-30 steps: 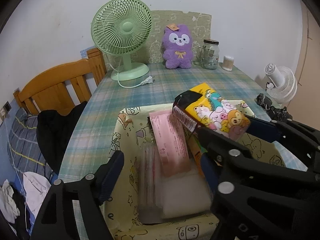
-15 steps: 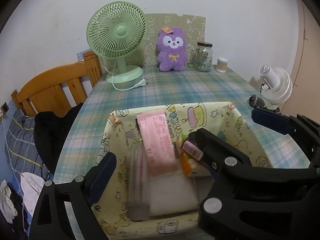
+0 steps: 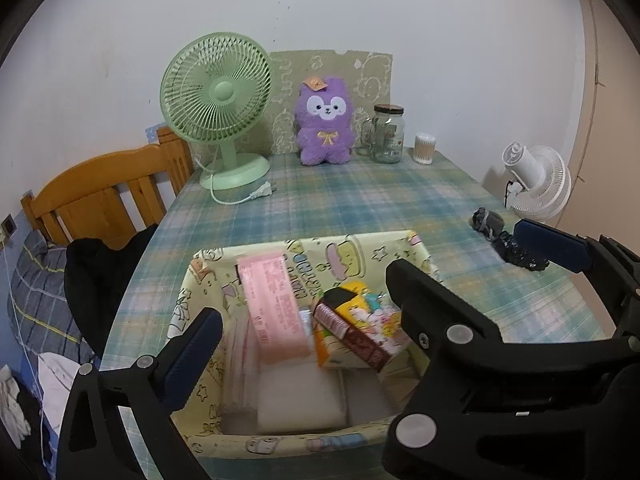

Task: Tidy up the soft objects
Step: 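Withdraw both open grippers from the box toward the black plastic bag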

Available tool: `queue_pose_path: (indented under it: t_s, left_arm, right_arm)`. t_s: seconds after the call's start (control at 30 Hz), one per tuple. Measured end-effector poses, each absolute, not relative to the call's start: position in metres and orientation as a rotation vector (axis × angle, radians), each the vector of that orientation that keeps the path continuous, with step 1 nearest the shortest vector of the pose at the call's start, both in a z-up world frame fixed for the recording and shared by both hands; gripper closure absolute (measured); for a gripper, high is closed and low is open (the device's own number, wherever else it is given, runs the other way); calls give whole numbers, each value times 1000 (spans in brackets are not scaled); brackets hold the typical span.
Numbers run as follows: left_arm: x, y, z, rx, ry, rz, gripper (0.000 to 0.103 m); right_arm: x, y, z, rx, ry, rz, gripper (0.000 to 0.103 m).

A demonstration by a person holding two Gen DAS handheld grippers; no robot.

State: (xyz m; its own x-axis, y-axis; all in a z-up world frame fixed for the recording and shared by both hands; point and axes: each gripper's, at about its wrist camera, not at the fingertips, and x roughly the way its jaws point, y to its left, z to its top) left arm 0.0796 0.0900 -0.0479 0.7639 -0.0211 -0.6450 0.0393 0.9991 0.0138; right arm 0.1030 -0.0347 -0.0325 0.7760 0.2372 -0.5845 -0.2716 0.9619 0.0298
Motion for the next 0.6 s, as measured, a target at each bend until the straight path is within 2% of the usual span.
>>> queue_pose_path:
  t_s: [0.6]
  left_arm:
    - [65,41,-21,54,629,-53,0]
  right_arm:
    - [79,-84,-7,-39,553,230,3]
